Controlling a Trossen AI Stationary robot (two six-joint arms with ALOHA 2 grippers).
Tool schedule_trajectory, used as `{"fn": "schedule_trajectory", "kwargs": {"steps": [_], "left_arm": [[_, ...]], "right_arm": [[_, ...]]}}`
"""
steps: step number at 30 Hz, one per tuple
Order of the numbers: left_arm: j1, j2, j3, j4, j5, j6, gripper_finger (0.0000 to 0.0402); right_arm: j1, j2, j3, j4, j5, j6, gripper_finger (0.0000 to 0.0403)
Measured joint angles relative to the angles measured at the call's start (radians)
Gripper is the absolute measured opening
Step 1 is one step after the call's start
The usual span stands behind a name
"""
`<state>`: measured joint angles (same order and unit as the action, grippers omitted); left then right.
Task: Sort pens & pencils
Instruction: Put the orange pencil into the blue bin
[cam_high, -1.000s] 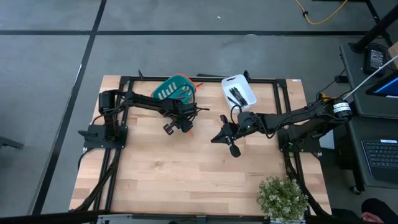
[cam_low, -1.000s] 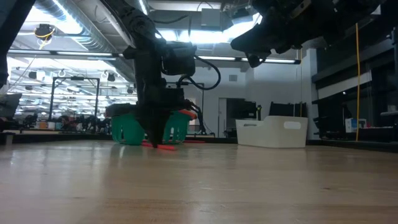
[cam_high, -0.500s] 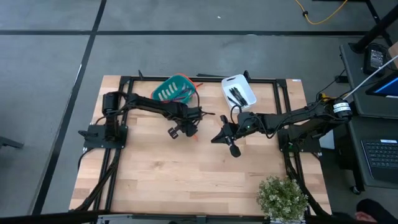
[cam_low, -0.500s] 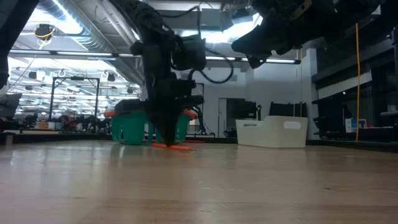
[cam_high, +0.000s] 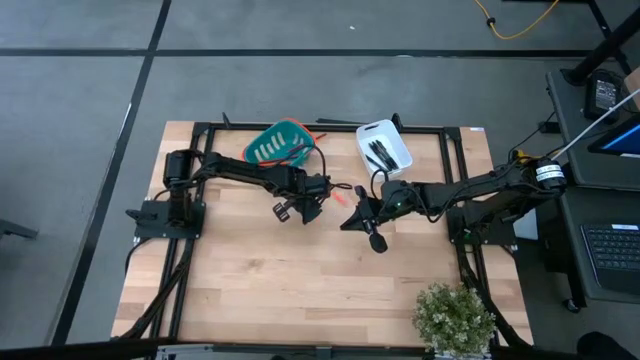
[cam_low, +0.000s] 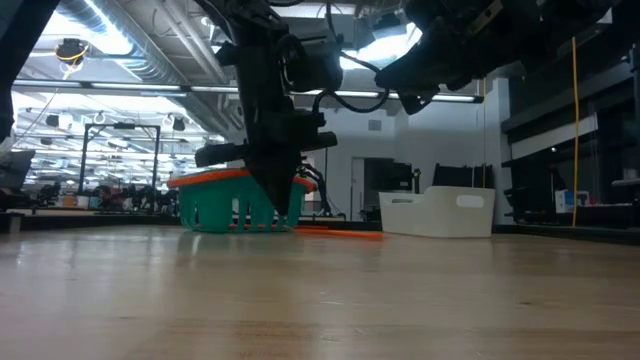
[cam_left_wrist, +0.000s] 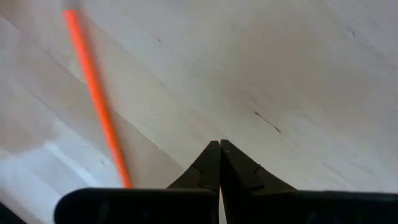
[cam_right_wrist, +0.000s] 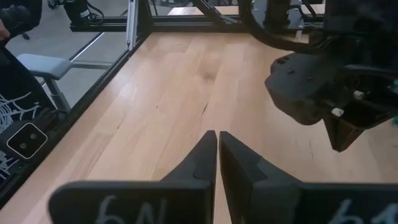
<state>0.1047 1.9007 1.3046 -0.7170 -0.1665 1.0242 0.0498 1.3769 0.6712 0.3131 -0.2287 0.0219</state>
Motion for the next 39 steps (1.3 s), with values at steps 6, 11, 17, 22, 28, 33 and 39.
{"fn": "schedule_trajectory", "kwargs": {"steps": [6, 11, 17, 22, 28, 33, 39], "left_arm": [[0.007, -0.001, 0.001, 0.036, 0.002, -0.003, 0.0001], [0.020, -0.002, 0.002, 0.201, 0.001, -0.066, 0.0000], [0.033, 0.003, 0.002, 0.351, 0.029, -0.133, 0.0033], [0.051, 0.018, 0.004, 0.400, 0.019, -0.154, 0.0075], [0.065, 0.043, 0.007, 0.441, 0.018, -0.129, 0.0099], [0.080, 0.057, 0.005, 0.445, 0.002, -0.049, 0.0100], [0.119, 0.073, 0.005, 0.442, -0.023, -0.045, 0.0100]], "right_arm": [[0.000, 0.000, 0.000, -0.002, 0.000, 0.000, 0.0021], [0.000, 0.000, 0.000, -0.002, 0.000, 0.001, 0.0021], [0.000, 0.000, 0.000, -0.002, 0.000, 0.003, 0.0021], [0.000, 0.000, 0.000, -0.003, 0.000, 0.003, 0.0021], [0.000, 0.000, 0.000, -0.004, 0.000, 0.003, 0.0021], [0.000, 0.000, 0.000, -0.009, 0.000, -0.001, 0.0021], [0.000, 0.000, 0.000, -0.011, 0.000, -0.003, 0.0021]]}}
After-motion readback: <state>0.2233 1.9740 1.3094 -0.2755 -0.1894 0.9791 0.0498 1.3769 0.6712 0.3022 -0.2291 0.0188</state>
